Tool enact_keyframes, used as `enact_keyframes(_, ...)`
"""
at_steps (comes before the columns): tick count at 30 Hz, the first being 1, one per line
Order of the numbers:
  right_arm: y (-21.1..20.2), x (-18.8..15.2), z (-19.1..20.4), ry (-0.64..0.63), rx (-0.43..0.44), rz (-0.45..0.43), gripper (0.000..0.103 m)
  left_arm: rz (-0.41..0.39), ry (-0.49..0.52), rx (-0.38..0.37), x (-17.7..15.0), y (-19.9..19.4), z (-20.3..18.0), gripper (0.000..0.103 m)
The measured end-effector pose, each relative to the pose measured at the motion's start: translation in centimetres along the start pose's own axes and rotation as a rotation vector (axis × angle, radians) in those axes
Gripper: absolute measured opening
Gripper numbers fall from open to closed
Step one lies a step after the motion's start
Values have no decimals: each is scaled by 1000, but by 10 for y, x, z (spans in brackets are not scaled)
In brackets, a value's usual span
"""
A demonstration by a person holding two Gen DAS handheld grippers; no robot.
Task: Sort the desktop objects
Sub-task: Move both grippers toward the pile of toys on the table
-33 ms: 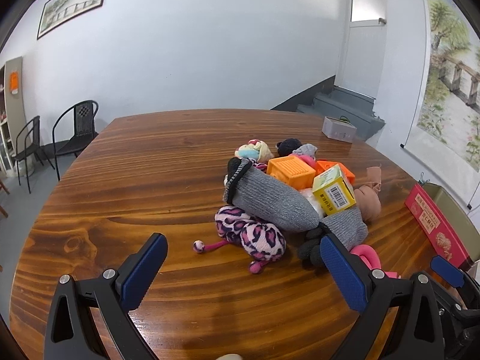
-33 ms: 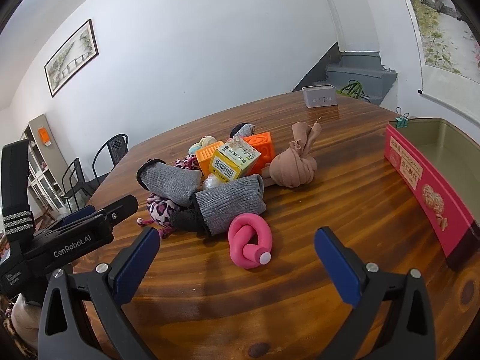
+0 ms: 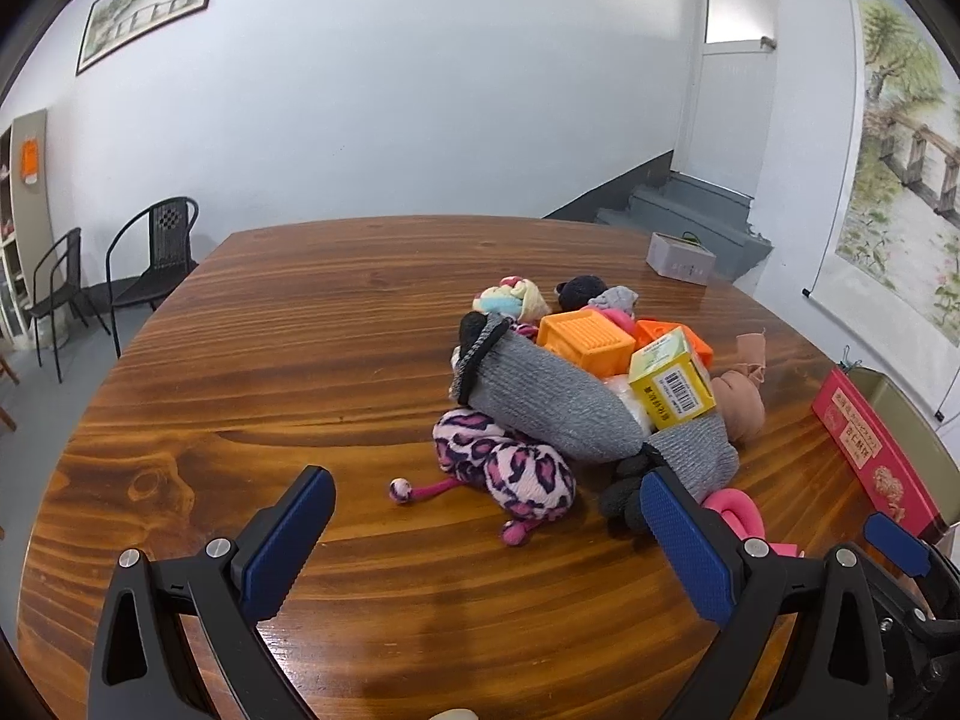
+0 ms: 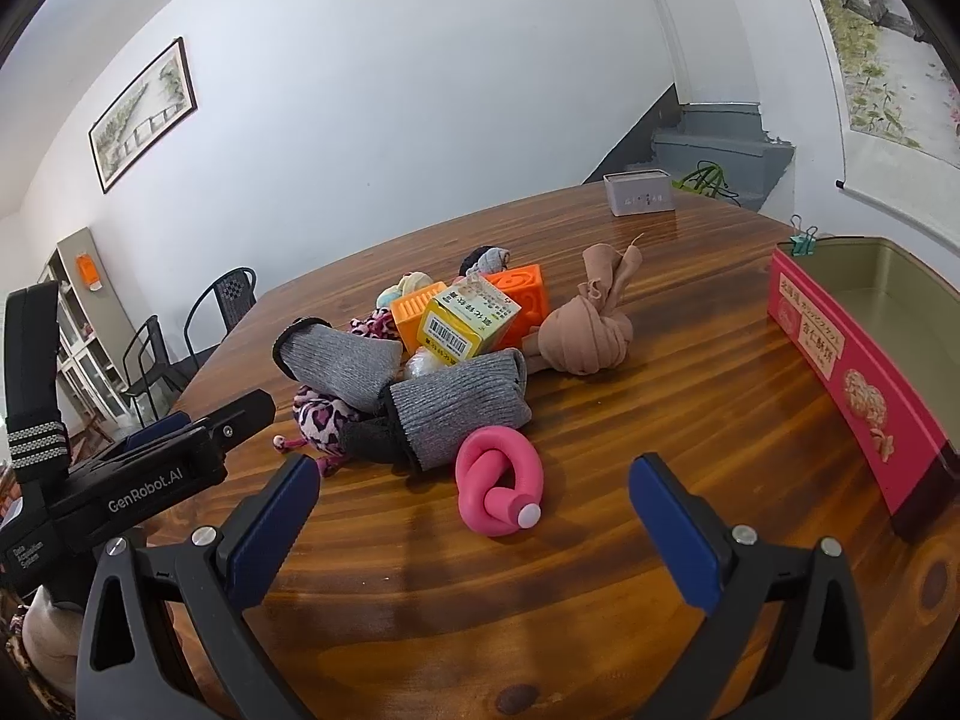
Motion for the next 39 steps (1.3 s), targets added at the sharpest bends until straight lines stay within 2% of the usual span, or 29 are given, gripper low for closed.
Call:
enact_keyframes(6,-1,-5,2,-17,2,10,103,32,-1,-3,-7,8,0,103)
enact_keyframes(10,-1,-9,3,-29,4,17,103,20,18,7,-12,9,3,103)
enact_keyframes(19,-2,-17,6,-53,9,33,103,59,-27,13,-17,11,8,103)
enact_keyframes(39,15,-24,14,-24,30,88,103,85,-21,1,-16,13,10,103)
Point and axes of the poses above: each gripper's, at about its wrist camera, not at the fingertips, and y roughly the way its jaws point, z to its left, x to its top, the point moved 9 cm from there along y, roughly the way its jaws point
